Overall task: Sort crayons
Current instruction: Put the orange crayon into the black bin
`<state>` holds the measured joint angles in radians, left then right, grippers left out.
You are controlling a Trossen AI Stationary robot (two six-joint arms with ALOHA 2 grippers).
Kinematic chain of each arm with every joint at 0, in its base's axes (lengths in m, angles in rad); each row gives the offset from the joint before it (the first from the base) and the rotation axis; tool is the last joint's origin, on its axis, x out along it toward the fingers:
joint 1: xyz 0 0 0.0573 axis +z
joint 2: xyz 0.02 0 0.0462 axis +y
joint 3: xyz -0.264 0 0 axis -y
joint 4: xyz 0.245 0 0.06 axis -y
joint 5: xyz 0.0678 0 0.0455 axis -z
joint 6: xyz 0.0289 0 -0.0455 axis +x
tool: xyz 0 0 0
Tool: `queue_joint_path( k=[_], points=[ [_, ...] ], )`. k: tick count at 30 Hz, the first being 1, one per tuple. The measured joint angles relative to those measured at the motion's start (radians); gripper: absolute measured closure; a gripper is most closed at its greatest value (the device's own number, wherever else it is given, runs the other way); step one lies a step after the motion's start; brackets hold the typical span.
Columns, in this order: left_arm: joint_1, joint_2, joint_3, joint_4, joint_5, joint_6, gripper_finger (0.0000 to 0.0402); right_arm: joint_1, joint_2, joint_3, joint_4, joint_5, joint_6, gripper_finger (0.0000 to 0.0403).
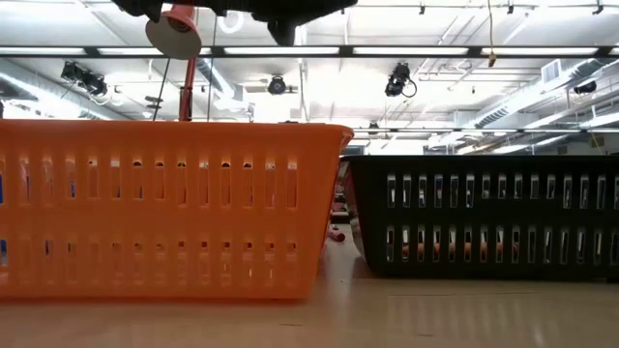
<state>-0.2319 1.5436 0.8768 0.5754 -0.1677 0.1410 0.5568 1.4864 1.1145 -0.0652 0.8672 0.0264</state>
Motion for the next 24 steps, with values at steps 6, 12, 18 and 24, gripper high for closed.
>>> queue_joint_path(
  k=[6,12,18,24],
  points=[
    [0.0,0.0,0.0,-0.177,-0.003,-0.015,0.0238,0.005,0.0,0.0,-0.038,-0.078,0.056,0.0363],
    [0.006,0.0,0.0,-0.349,-0.003,-0.104,0.0233,-0.022,0.0,0.0,-0.12,-0.369,0.206,0.0363],
    [0.006,0.0,0.0,-0.417,-0.004,-0.174,0.0236,-0.029,0.0,-0.049,-0.127,-0.55,0.321,0.0363],
    [0.006,0.0,0.0,-0.497,-0.004,-0.244,0.0239,-0.029,0.002,-0.122,-0.163,-0.652,0.472,0.0363]
  ],
)
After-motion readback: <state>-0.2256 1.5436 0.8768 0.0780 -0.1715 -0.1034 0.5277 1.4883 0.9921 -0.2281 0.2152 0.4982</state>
